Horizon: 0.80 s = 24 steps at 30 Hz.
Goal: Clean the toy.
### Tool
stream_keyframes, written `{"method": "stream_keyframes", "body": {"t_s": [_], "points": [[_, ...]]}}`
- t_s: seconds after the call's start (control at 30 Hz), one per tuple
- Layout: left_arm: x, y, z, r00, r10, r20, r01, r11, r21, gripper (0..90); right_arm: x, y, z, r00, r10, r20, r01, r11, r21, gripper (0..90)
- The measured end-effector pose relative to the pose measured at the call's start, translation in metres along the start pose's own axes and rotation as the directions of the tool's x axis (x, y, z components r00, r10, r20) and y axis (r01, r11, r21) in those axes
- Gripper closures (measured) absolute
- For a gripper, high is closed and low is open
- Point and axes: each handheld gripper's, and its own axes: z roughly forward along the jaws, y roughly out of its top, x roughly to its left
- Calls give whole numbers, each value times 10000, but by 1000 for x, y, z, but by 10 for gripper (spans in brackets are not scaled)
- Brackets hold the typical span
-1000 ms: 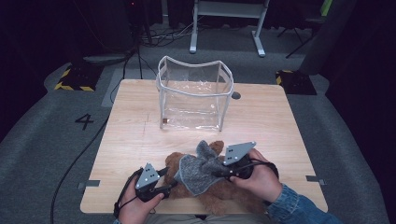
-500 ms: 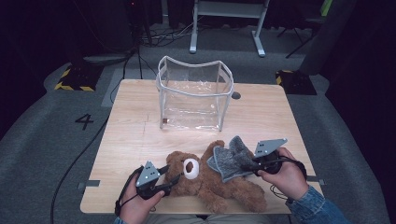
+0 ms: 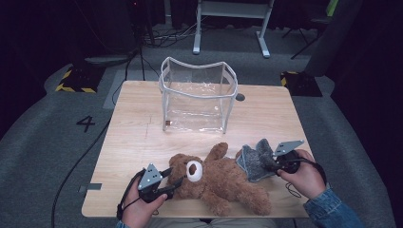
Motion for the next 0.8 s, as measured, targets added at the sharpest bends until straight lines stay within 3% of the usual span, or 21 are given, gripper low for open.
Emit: {"method": "stream_keyframes", "body": {"t_s": [0.13,0.23,0.27,0.3,0.33,0.4,0.47,0.53,0.67,0.8], "points": [[0,0,0,10000,-3,-26,3,10000,1,483,7,6,-33,9999,0,148,14,9957,-922,782],[-1,0,1,10000,9,-66,-9,10000,-1,483,26,25,-60,9988,-486,93,495,9809,-1881,782],[-1,1,1,10000,21,-65,-21,10000,-6,483,33,33,-66,9967,-815,7,793,9684,-2365,782],[-1,1,1,10000,35,-71,-35,10000,1,483,41,42,-73,9952,-982,-21,946,9638,-2491,783],[-1,1,1,10000,38,-63,-38,10000,-7,482,52,53,-77,9909,-1330,-211,1203,9447,-3049,783],[-1,1,1,9999,114,-126,-114,9999,1,482,68,69,-78,9823,-1821,-447,1547,9217,-3557,783],[-1,1,1,9999,92,-108,-93,10000,-12,482,88,86,-73,9669,-2414,-829,1900,8977,-3974,782],[-1,0,1,10000,57,-73,-58,10000,-40,482,108,100,-59,9473,-2962,-1223,2237,8845,-4095,782],[-1,0,1,9998,122,-129,-123,9999,-44,481,134,119,-20,9139,-3562,-1946,2706,8920,-3621,781],[-1,0,1,9999,45,-94,-46,10000,-79,478,138,114,8,9082,-3516,-2272,2798,9135,-2952,782]]}}
